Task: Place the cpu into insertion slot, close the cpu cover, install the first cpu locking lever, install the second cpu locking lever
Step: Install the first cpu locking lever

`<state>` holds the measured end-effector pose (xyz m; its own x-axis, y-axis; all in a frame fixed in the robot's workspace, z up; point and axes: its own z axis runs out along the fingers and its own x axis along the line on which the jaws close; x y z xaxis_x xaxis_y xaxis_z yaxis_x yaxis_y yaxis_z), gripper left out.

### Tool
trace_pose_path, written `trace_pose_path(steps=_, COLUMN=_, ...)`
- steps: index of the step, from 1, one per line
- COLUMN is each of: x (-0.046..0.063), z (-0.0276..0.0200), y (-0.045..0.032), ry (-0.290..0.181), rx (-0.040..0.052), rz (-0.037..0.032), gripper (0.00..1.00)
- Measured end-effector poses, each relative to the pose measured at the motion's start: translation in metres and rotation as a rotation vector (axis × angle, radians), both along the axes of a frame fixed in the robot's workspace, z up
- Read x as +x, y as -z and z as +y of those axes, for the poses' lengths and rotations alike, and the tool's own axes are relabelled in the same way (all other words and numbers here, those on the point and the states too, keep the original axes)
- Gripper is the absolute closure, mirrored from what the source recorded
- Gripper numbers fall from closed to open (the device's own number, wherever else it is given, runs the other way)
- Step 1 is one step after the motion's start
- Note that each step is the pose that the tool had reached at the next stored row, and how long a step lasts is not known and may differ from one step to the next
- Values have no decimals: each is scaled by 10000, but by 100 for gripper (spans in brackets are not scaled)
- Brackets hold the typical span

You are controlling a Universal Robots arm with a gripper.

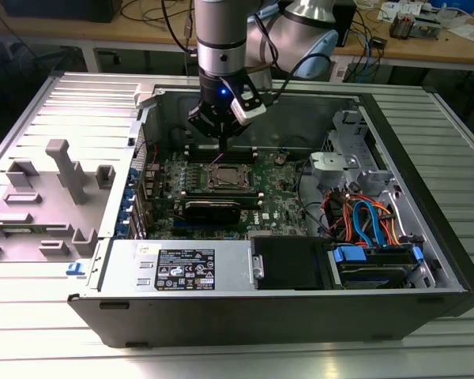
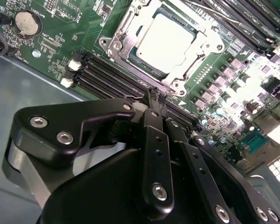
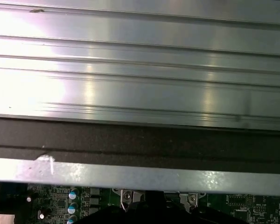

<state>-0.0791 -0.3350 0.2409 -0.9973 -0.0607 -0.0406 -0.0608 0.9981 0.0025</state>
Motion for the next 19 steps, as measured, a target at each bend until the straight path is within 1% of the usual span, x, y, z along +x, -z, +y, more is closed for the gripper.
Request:
trace_pose_path(steps=4, x=1, z=28, y=31, ry=-1, rx=2, rz=-1, gripper=89)
trace_pose_path(steps=10, x=26, z=31, y=58, ry=0, rx=-3, rz=1, gripper=89)
trace_pose_path(steps=15, x=81, z=31, y=76, ry=-1, rx=-13, rz=1, gripper=89)
trace_pose_path(steps=19, x=134, z=32, y=107, ry=-1, rx=-13, rz=0, gripper=89)
